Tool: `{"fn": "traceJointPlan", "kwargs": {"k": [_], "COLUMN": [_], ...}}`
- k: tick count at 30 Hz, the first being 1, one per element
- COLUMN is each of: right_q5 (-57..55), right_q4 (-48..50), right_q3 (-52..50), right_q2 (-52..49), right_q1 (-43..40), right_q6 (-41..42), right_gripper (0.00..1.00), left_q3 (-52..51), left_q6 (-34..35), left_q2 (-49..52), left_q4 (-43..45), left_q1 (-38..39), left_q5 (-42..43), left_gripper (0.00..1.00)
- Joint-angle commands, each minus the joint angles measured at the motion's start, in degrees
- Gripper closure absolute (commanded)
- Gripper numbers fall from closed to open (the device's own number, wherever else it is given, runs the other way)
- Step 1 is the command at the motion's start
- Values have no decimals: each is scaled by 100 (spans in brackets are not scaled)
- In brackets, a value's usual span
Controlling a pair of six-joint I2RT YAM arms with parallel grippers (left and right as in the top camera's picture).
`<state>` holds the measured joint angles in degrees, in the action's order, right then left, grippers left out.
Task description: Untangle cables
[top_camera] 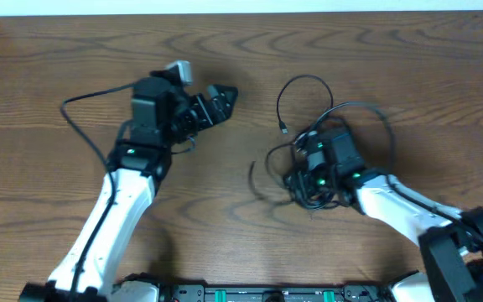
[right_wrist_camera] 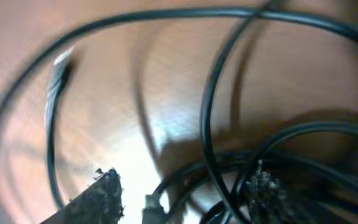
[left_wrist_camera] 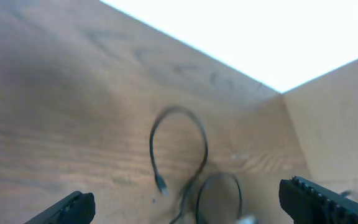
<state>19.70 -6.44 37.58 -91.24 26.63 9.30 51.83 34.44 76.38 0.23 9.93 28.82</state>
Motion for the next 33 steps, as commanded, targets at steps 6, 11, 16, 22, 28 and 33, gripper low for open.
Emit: {"fn": "traceJointPlan", "kwargs": {"k": [6,11,16,22,28,33], "right_q5": [671,-850,-1620,-1720,-1392,-1338], "right_q4": [-2192,-3906,-4690,-4916,-4581,-3939], "right_q3": [1296,1961,2651,2426,1325,734], "right_q2": [-92,-85,229,409,369,361], "right_q1": [1241,1764,1429,881,1152,1394], "right_q6": [-1453,-1060,525,761,686,887], "right_gripper": [38,54,31,12,9,16], "left_q3": [-44,-44,-44,-44,-44,-44], "left_q6": [-101,-101,-98,-125,-422,-420], "left_q2": [-699,-704,-704,-704,-704,-704], "left_q4": [-15,-74,-822,-1405,-1392,-1390], "left_q1": [-232,-225,-203,151,494,494], "left_q5": [76,79,94,273,181,4], "left_gripper": [3,3,3,3,3,3]}}
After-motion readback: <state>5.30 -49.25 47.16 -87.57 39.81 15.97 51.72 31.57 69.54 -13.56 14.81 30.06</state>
